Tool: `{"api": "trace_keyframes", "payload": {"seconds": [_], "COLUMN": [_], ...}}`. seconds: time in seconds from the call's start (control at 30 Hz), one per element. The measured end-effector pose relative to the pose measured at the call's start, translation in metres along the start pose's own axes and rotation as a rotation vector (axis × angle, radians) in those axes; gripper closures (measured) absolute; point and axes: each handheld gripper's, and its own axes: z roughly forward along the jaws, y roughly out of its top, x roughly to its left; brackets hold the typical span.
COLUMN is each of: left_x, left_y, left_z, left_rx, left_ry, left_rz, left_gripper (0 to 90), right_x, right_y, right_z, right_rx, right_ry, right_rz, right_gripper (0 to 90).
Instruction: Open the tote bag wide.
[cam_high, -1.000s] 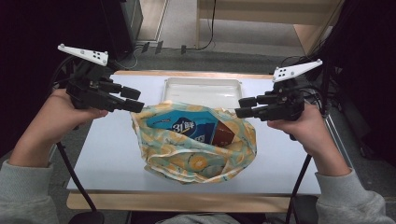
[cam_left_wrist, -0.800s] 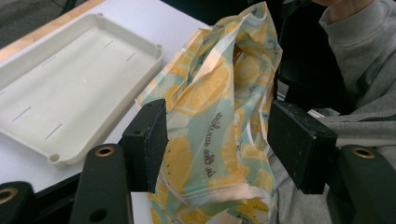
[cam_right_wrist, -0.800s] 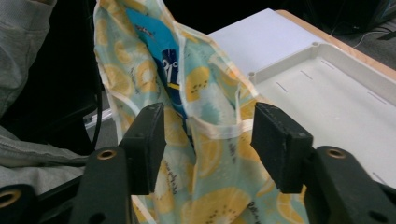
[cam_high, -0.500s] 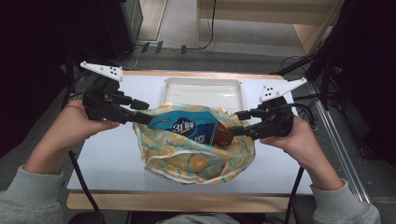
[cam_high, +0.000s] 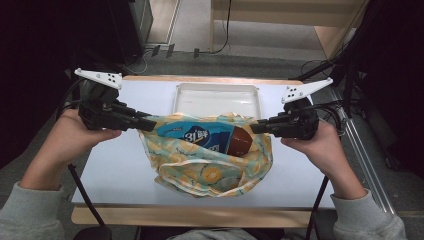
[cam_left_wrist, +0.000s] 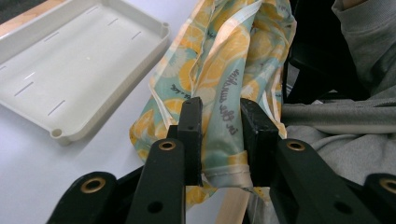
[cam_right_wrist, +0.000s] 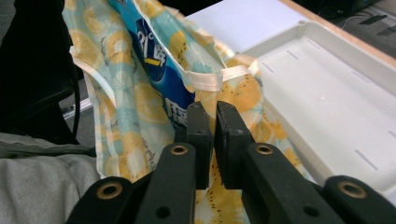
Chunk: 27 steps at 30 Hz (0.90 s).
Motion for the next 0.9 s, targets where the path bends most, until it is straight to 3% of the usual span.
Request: {"api": "trace_keyframes", "payload": {"seconds": [0.27,0.43,0.6,0.9], "left_x": [0.006,0.014,0.022,0.041], "left_y": [-0.002,-0.003,-0.008,-0.022], "left_z": [-0.005,0.001,0.012,0.029], "left_rx": [-0.017,-0.020,-0.018,-0.045], "left_ry": [0.047,0.064,0.056,0.019], "left_rz": [-0.033,-0.040,-0.076,-0.113], "left_gripper": [84.3,86.8,89.1,89.1], "right_x": [-0.003,-0.013,-0.023,-0.041], "right_y": [0.015,0.018,0.016,0.004], "right_z": [-0.004,0.003,0.011,0.027], "right_rx": [-0.008,0.002,0.018,0.039], "right_ry": [-0.039,-0.071,-0.096,-0.086], "right_rz": [-0.008,0.000,0.007,0.065], "right_gripper": [88.7,88.9,89.0,89.0]}}
